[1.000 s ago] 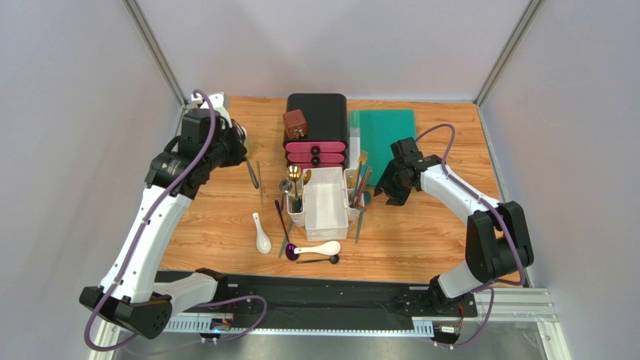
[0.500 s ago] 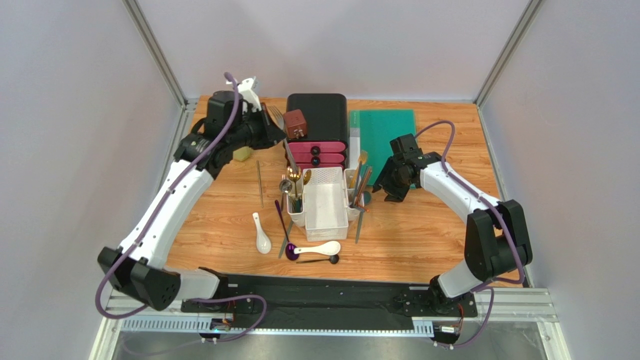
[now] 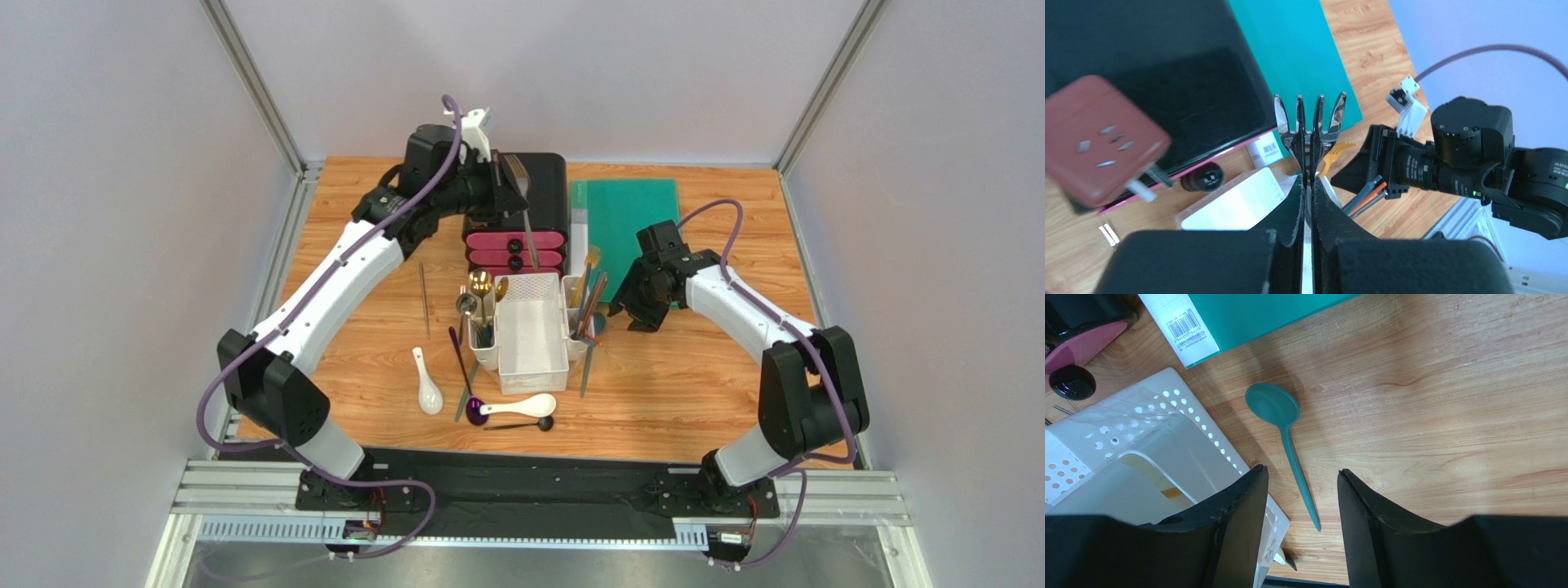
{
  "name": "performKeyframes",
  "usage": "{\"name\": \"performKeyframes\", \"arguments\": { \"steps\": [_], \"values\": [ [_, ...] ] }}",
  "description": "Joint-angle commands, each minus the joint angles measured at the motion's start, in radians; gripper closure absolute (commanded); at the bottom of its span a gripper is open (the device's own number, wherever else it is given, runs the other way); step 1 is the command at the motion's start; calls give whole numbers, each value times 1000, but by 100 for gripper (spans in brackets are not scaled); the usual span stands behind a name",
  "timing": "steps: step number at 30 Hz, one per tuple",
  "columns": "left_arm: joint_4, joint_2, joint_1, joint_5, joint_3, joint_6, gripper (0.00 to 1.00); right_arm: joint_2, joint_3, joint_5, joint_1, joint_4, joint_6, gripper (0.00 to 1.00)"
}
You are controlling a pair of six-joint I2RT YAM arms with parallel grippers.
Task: Sort the eating utensils into containers
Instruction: Place the fork in the storage box.
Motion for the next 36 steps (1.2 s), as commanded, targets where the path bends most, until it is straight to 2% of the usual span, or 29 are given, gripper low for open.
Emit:
{"name": "performKeyframes", "arguments": {
  "steps": [1, 10, 30, 36],
  "values": [
    [64, 50, -53, 35, 56, 36, 100, -25, -2, 0, -1, 19, 20, 50],
    [153, 124, -145, 43, 34, 168, 100, -17, 1, -3, -1, 21, 25, 50],
    [243, 257, -217, -20, -26, 254, 100, -11, 4, -5, -1, 2, 3, 50],
    [255, 251, -234, -32, -104, 261, 100, -9, 4, -6, 0, -2, -2, 50]
  ]
}}
